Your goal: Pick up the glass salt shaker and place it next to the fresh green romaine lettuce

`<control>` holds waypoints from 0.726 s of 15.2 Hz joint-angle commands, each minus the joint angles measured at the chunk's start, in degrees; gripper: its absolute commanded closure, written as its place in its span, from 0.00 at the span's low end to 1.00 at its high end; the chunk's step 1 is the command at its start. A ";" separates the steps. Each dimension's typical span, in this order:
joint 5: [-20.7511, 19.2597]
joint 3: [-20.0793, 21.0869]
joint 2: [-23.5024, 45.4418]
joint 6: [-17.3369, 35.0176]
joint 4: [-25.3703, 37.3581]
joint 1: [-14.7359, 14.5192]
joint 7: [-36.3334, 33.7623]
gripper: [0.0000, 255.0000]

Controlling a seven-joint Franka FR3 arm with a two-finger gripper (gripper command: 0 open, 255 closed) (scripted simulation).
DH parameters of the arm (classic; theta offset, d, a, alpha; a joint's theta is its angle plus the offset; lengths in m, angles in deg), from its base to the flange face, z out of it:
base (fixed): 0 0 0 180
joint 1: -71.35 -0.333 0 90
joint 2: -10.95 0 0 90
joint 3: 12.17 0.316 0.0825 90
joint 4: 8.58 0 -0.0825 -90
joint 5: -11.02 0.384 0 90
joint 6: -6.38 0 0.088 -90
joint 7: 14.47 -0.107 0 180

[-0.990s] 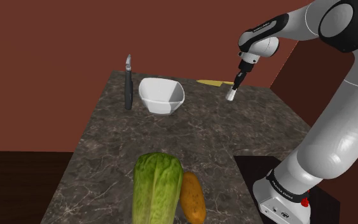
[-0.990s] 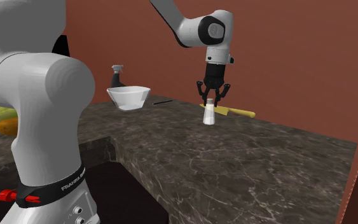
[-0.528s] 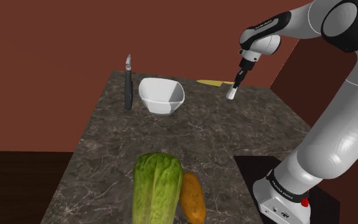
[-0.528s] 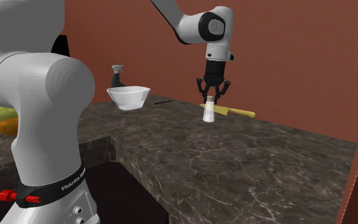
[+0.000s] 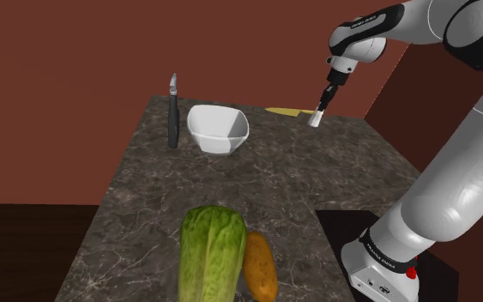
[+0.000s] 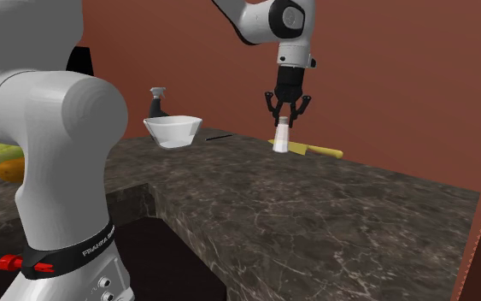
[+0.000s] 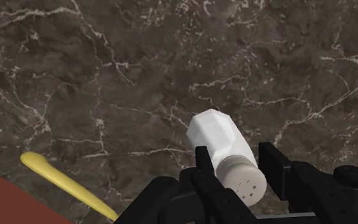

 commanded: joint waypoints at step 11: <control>-1.97 -0.15 -2.85 -8.74 6.41 -0.29 -1.81 1.00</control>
